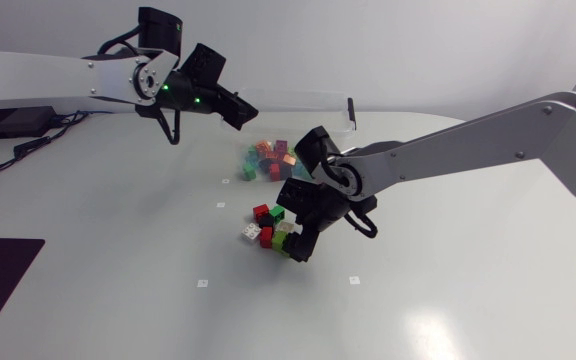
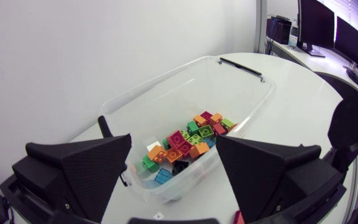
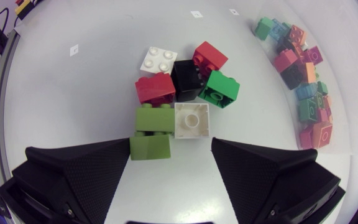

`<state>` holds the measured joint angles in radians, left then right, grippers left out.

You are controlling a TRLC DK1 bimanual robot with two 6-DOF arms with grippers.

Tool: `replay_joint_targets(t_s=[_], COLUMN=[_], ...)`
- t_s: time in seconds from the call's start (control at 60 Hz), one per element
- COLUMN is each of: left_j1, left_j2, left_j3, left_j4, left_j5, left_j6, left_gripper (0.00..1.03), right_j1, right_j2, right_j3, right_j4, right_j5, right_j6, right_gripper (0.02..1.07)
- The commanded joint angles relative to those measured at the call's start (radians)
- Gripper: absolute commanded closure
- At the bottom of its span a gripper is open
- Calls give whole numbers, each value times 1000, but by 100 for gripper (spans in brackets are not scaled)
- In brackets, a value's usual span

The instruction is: Place the duplo bricks in the container

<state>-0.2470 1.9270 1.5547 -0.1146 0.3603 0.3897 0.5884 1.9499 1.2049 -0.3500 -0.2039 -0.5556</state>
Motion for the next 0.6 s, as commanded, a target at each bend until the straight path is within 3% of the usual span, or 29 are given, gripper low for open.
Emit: replay_joint_targets(t_s=[0.0,0.117,0.233,0.467,0.583], left_j1=[14,54,87,115,103], left_j2=[-106,-204,-290,-427,-476], left_j3=[-85,-171,-252,-409,-476], left_j4=[-2,-16,-31,-62,-82], left_j5=[-6,-9,-9,-9,-9], left_j6=[40,58,80,138,163], left_gripper=[5,5,5,5,5], right_j1=[8,13,22,28,17], right_j2=[43,67,83,90,47], right_j3=[39,85,102,104,70], right_j4=[-43,-106,-124,-144,-145], right_j5=[8,9,8,6,4], right_j6=[-30,-50,-64,-63,-64], right_gripper=[19,23,36,73,74])
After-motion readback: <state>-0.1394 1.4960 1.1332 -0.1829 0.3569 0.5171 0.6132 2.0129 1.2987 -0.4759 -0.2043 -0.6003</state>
